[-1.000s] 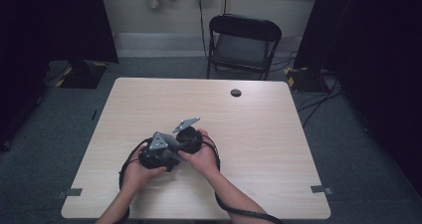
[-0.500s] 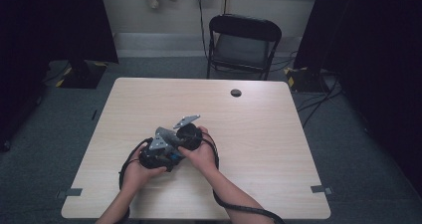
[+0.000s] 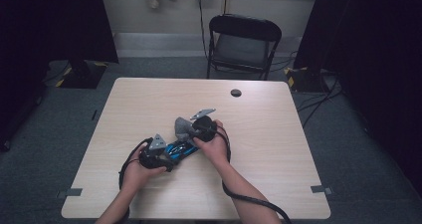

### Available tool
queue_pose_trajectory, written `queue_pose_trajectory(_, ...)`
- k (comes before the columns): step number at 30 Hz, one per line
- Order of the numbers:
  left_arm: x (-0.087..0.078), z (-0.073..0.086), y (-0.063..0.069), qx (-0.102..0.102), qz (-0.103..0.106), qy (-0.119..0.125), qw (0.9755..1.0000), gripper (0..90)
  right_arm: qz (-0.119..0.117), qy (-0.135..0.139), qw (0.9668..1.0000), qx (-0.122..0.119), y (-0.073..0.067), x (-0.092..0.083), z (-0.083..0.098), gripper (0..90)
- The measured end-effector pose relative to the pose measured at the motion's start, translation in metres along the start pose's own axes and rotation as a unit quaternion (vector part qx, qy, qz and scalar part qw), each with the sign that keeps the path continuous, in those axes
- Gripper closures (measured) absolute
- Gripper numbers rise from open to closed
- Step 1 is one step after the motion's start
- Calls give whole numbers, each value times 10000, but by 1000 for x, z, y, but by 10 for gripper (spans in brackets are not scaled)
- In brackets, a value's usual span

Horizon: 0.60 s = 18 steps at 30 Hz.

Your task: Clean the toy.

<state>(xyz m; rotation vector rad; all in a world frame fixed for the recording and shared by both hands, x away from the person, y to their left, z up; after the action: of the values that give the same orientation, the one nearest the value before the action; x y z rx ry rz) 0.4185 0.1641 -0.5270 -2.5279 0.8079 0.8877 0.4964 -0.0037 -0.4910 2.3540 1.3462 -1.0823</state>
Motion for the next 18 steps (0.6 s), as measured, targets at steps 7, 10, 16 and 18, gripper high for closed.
queue_pose_trajectory(7,0,0,0,0,-4,-3,10000,243,278,-52,9995,136,24,-9,13,678)
queue_pose_trajectory(10,0,0,0,-6,-2,-4,10000,243,381,-58,9990,219,30,-15,19,679)
queue_pose_trajectory(16,0,0,0,-14,-2,-1,10000,243,112,174,9996,183,17,-26,17,677)
queue_pose_trajectory(18,0,0,0,-13,-2,-2,10000,243,-167,302,9994,7,3,-25,11,675)
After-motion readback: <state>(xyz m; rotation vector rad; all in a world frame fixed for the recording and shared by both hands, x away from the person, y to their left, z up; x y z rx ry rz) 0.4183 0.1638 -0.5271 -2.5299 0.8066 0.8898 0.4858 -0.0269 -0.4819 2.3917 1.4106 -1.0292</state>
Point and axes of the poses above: each handheld gripper's, and its own axes: x roughly forward along the jaws, z roughly out of its underside, y roughly to its right, the point moved 4 cm from there along x, roughly forward along the jaws, and after that the axes turned 12 degrees about -z, right-handed, at the moved point
